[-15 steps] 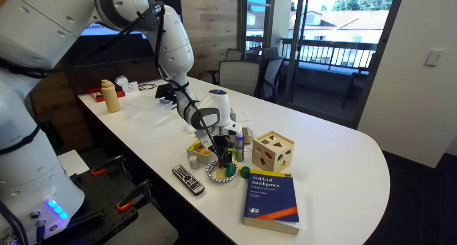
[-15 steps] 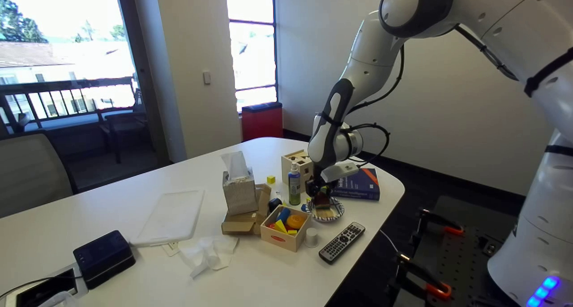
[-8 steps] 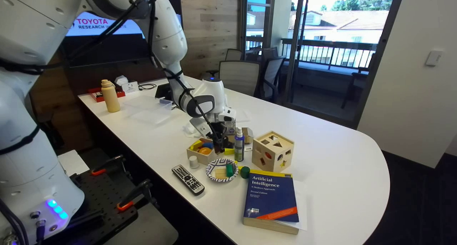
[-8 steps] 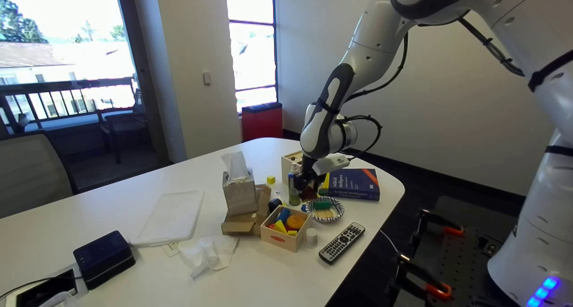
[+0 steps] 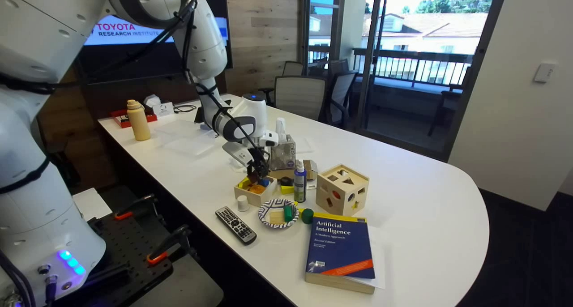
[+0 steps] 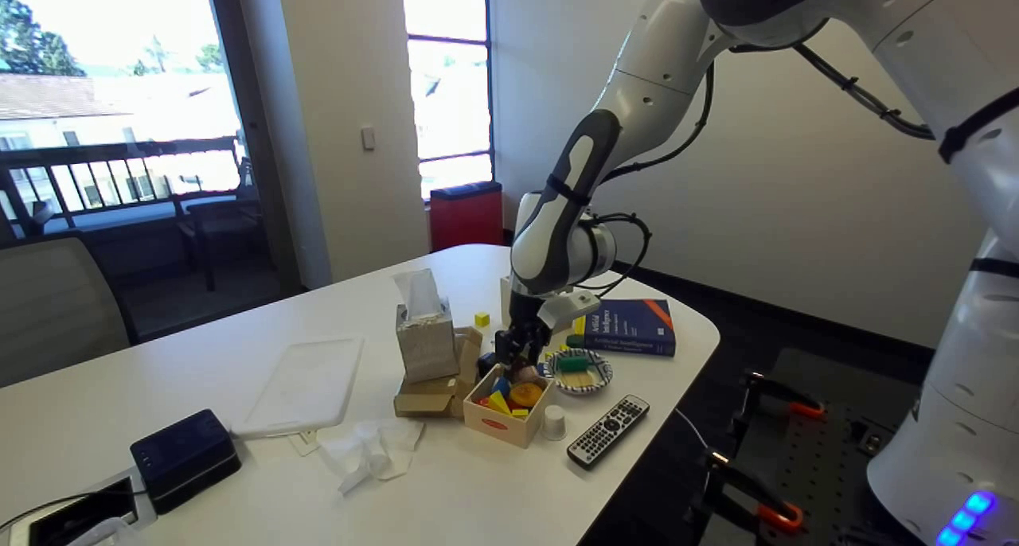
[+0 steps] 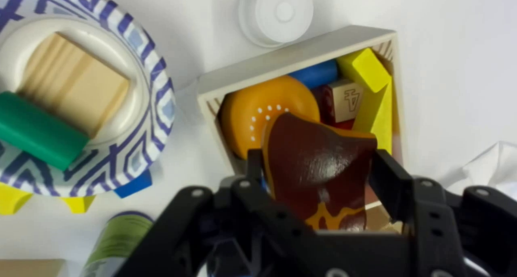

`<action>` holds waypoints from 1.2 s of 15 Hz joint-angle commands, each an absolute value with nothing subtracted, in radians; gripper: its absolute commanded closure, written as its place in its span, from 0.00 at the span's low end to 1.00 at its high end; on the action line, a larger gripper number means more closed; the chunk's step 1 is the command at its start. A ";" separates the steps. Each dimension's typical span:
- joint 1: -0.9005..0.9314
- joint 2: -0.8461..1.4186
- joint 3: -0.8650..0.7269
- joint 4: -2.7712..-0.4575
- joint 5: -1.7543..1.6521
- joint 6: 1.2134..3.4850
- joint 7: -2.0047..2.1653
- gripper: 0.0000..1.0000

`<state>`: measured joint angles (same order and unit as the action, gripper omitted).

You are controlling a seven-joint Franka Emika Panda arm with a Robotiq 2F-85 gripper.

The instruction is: Move the brown item from the bowl and put it in the box

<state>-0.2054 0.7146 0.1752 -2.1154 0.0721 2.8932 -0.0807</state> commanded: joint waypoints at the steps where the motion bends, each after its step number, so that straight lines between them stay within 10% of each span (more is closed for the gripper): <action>1: -0.212 0.722 0.193 -2.106 0.084 2.833 -0.134 0.57; 18: -0.184 0.807 0.161 -2.037 0.079 2.851 -0.123 0.57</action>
